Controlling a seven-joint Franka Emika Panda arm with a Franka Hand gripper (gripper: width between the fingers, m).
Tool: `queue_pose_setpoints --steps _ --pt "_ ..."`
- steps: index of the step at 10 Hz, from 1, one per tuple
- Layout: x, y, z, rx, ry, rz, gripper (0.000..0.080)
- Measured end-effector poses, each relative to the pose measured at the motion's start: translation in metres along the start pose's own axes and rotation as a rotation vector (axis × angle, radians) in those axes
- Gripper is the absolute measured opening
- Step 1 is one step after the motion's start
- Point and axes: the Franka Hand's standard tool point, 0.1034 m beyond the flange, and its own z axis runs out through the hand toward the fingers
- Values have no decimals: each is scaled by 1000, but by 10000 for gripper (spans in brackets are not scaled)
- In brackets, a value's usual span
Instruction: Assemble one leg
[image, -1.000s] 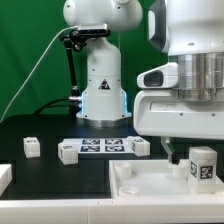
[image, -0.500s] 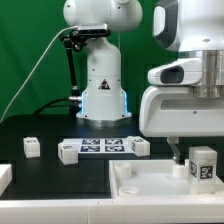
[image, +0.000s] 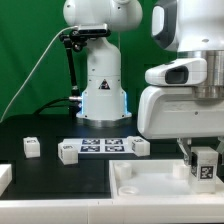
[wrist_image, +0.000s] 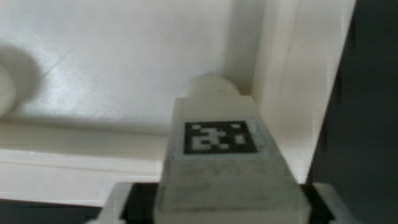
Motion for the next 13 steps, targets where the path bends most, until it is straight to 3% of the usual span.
queue_pose_setpoints --steps 3,10,13 --pt "0 0 0 1 15 155 288" --pt "-2 5 2 23 44 1171 290" --pt "-3 7 2 55 17 1410 290"
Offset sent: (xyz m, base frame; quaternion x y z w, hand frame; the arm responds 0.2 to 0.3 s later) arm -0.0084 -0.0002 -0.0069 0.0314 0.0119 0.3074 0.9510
